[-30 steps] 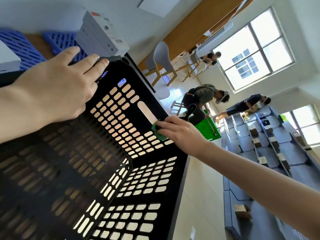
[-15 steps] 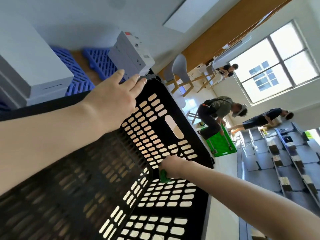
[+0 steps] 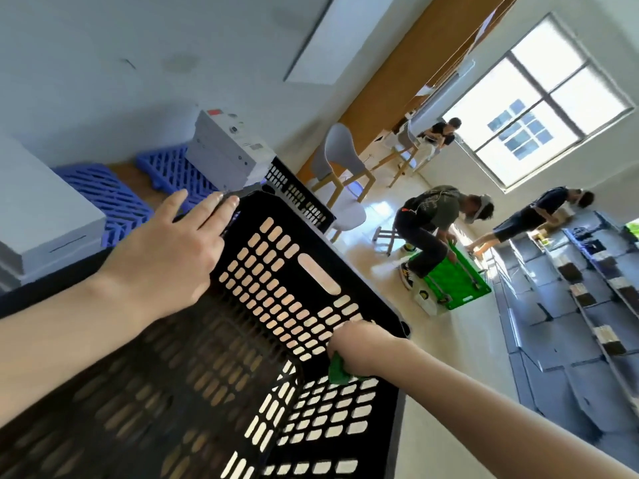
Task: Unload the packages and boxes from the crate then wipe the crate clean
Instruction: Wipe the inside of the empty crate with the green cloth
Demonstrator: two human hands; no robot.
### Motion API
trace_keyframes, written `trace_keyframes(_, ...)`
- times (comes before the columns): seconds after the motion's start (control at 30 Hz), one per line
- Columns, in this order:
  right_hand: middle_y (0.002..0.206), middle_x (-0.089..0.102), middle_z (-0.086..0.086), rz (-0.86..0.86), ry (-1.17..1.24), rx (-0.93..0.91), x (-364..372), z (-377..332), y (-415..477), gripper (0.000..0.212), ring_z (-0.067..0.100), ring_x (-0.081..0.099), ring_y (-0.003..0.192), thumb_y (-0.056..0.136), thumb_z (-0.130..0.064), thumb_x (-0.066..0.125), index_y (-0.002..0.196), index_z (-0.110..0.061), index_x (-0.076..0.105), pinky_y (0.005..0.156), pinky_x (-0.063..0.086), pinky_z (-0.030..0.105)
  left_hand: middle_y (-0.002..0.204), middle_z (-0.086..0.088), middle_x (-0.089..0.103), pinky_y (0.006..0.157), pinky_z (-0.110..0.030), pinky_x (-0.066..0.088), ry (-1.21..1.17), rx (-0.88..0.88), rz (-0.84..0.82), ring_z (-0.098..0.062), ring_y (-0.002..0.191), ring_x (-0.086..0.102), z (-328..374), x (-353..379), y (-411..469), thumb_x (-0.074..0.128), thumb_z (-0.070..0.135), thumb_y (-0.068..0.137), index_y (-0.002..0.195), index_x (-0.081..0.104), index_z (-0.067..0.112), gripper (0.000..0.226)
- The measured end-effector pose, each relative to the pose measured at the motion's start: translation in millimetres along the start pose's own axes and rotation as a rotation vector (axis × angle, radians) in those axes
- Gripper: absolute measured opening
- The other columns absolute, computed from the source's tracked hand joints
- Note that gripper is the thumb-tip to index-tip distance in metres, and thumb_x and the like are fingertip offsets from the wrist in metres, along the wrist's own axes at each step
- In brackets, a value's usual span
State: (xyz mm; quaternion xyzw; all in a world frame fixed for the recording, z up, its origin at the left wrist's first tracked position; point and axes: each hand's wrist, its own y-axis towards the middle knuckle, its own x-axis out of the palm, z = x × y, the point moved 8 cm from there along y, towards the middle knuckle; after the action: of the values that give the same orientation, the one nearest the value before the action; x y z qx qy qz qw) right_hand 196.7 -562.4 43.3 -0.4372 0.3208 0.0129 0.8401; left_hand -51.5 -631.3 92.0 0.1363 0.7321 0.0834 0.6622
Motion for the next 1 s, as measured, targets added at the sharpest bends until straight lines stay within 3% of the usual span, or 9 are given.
trace_keyframes(0.1, 0.118, 0.063, 0.006, 0.106, 0.12, -0.072, -15.5, -1.8, -14.8, 0.036, 0.028, 0.057, 0.11, 0.089, -0.013, 0.056, 0.124, -0.021, 0.062, 0.084, 0.05, 0.036, 0.145, -0.028, 0.042, 0.1, -0.061, 0.034, -0.095, 0.024, 0.088, -0.041, 0.131, 0.045, -1.6, 1.0, 1.8, 0.079, 0.021, 0.056, 0.081, 0.071, -0.006, 0.037)
trace_keyframes(0.23, 0.12, 0.06, 0.004, 0.268, 0.24, -0.158, -28.8, -9.1, -18.2, 0.038, 0.024, 0.054, 0.112, 0.091, -0.018, 0.056, 0.128, -0.026, 0.058, 0.082, 0.045, 0.032, 0.153, -0.016, 0.027, 0.117, -0.04, 0.001, -0.135, 0.038, 0.215, -0.018, 0.149, -0.005, -2.4, -0.9, 2.9, 0.066, 0.031, 0.064, 0.08, 0.069, -0.004, 0.039)
trace_keyframes(0.27, 0.118, 0.062, 0.004, 0.301, 0.266, -0.197, -31.1, -12.5, -17.5, 0.038, 0.024, 0.054, 0.111, 0.09, -0.02, 0.057, 0.127, -0.026, 0.059, 0.085, 0.047, 0.033, 0.153, -0.015, 0.028, 0.117, -0.037, 0.002, -0.14, 0.037, 0.217, -0.017, 0.148, -0.004, -1.5, -1.8, 2.5, 0.057, 0.034, 0.068, 0.08, 0.069, -0.004, 0.042)
trace_keyframes(0.33, 0.116, 0.065, 0.002, 0.353, 0.32, -0.278, -34.3, -19.4, -15.9, 0.036, 0.022, 0.056, 0.11, 0.089, -0.021, 0.059, 0.125, -0.025, 0.06, 0.093, 0.048, 0.038, 0.149, -0.018, 0.04, 0.114, -0.043, 0.023, -0.165, 0.026, 0.184, -0.029, 0.146, 0.026, 1.9, -4.6, 1.2, 0.041, 0.036, 0.072, 0.08, 0.071, -0.003, 0.05)
trace_keyframes(0.47, 0.116, 0.065, 0.0, 0.453, 0.42, -0.397, -44.9, -25.2, -8.1, 0.034, 0.021, 0.057, 0.11, 0.089, -0.023, 0.06, 0.122, -0.028, 0.061, 0.094, 0.048, 0.041, 0.143, -0.02, 0.049, 0.102, -0.048, 0.041, -0.181, 0.012, 0.13, -0.034, 0.128, 0.051, 3.5, -15.1, -1.3, 0.041, 0.031, 0.078, 0.09, 0.074, 0.0, 0.047)
trace_keyframes(0.57, 0.113, 0.066, -0.002, 0.512, 0.524, -0.457, -53.5, -21.8, -5.1, 0.032, 0.019, 0.058, 0.106, 0.089, -0.025, 0.061, 0.12, -0.031, 0.062, 0.093, 0.049, 0.04, 0.146, -0.018, 0.046, 0.106, -0.043, 0.039, -0.192, -0.084, 0.046, -0.034, 0.13, 0.049, -0.7, -24.1, -13.5, 0.065, 0.022, 0.075, 0.101, 0.074, 0.004, 0.032)
trace_keyframes(0.67, 0.11, 0.068, -0.003, 0.53, 0.593, -0.523, -61.2, -19.7, -5.6, 0.03, 0.016, 0.061, 0.101, 0.09, -0.026, 0.061, 0.119, -0.031, 0.063, 0.091, 0.051, 0.039, 0.15, -0.015, 0.042, 0.106, -0.049, 0.042, -0.201, -0.189, -0.048, -0.034, 0.133, 0.047, 1.0, -35.4, -42.1, 0.083, 0.014, 0.068, 0.108, 0.073, 0.008, 0.042)
trace_keyframes(0.87, 0.11, 0.068, -0.007, 0.526, 0.576, -0.635, -78.0, -28.8, -11.1, 0.028, 0.01, 0.061, 0.101, 0.088, -0.024, 0.064, 0.115, -0.031, 0.067, 0.092, 0.05, 0.033, 0.153, -0.006, 0.039, 0.111, -0.045, 0.035, -0.175, -0.399, -0.105, -0.026, 0.139, 0.039, 9.5, -65.8, -116.4, 0.081, 0.021, 0.074, 0.115, 0.07, 0.018, 0.042)
trace_keyframes(1.0, 0.1, 0.066, -0.012, 0.55, 0.555, -0.692, -94.2, -46.2, -21.0, 0.027, 0.004, 0.058, 0.094, 0.088, -0.02, 0.065, 0.114, -0.027, 0.068, 0.083, 0.042, 0.018, 0.154, -0.003, 0.038, 0.111, -0.049, 0.036, -0.2, -0.479, -0.089, -0.023, 0.143, 0.034, 16.2, -81.2, -157.1, 0.077, 0.023, 0.079, 0.118, 0.067, 0.023, 0.041)
